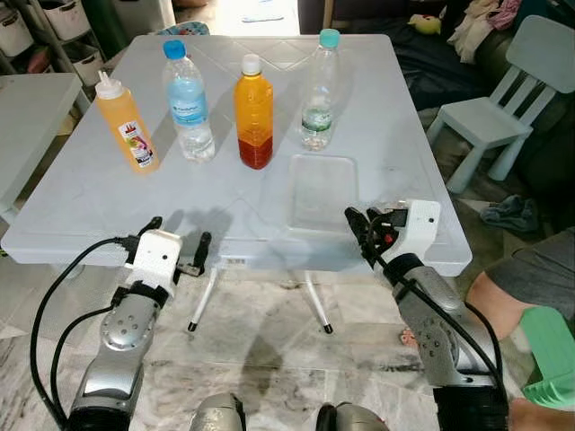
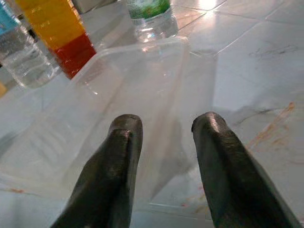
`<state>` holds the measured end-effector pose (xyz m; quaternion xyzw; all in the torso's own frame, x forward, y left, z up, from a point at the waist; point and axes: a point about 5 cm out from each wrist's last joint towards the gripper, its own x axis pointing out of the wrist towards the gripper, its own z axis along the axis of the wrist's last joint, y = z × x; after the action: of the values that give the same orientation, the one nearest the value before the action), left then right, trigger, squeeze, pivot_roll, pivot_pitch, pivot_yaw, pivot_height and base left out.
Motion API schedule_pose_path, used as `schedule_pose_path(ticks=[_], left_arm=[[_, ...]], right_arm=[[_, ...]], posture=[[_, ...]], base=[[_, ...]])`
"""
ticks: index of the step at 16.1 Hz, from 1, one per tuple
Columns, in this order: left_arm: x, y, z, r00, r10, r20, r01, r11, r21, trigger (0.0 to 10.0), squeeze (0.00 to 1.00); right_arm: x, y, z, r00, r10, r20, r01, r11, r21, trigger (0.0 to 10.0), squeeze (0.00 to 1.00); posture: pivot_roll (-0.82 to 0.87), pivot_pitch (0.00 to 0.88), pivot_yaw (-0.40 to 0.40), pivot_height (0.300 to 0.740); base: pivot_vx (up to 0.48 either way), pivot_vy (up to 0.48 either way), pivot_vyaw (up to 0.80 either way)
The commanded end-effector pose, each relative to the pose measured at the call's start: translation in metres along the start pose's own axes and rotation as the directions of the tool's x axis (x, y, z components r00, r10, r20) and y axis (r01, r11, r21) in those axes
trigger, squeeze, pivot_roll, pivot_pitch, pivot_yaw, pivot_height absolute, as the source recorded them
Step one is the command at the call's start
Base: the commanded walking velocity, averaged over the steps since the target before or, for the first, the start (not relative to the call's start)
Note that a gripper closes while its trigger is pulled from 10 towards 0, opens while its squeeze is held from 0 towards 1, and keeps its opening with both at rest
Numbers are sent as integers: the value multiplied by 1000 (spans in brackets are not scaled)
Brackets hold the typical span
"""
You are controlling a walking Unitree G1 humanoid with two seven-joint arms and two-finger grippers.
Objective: Restocking fridge
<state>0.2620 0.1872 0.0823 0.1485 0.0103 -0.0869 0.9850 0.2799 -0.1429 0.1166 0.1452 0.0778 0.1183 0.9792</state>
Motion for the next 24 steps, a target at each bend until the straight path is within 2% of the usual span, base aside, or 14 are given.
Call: schedule_pose_path(ticks=[1,3,4,5,8,10,12,19,24], left_arm=[[0,0,-1,1000,0,-2,0,1000,7,10000,0],[0,-1,-1,1000,-1,-1,1,1000,7,10000,0],[0,-1,-1,1000,-2,-2,2,1000,7,10000,0],[0,-2,-1,1000,-3,-2,3,1000,7,10000,0],[1,-3,-1,1000,-6,-2,6,1000,6,10000,0],[1,-4,-1,1000,-7,0,7,1000,6,10000,0],[-1,-2,-2,1000,0,-3,0,1000,8,10000,0],[1,-4,-1,1000,-12,0,12,1000,8,10000,0],[-2,-4,-3,1000,-15,-5,15,1000,11,10000,0]], right_arm=[[1,-2,8,999,-7,40,6,1000,9,10000,1000],[-1,1,10,998,16,61,-19,999,49,10000,1000],[-2,3,8,998,33,56,-36,997,62,10000,349],[-1,6,7,997,59,59,-63,995,74,10000,0],[8,10,7,992,109,68,-118,984,136,10000,0],[12,9,5,993,103,61,-112,981,157,10000,0],[9,8,-2,994,102,39,-108,979,175,10000,0],[2,10,-2,993,99,58,-108,977,186,10000,0],[7,6,-6,992,124,35,-129,962,242,10000,0]], posture=[[72,76,41,740],[70,77,41,740],[69,79,41,740],[68,79,41,740],[70,79,37,740],[74,79,34,740],[80,84,31,740],[70,86,40,740],[79,88,36,740]], base=[[0,0,0],[0,0,0],[0,0,0],[0,0,0],[0,0,0],[0,0,0],[0,0,0],[0,0,0],[0,0,0]])
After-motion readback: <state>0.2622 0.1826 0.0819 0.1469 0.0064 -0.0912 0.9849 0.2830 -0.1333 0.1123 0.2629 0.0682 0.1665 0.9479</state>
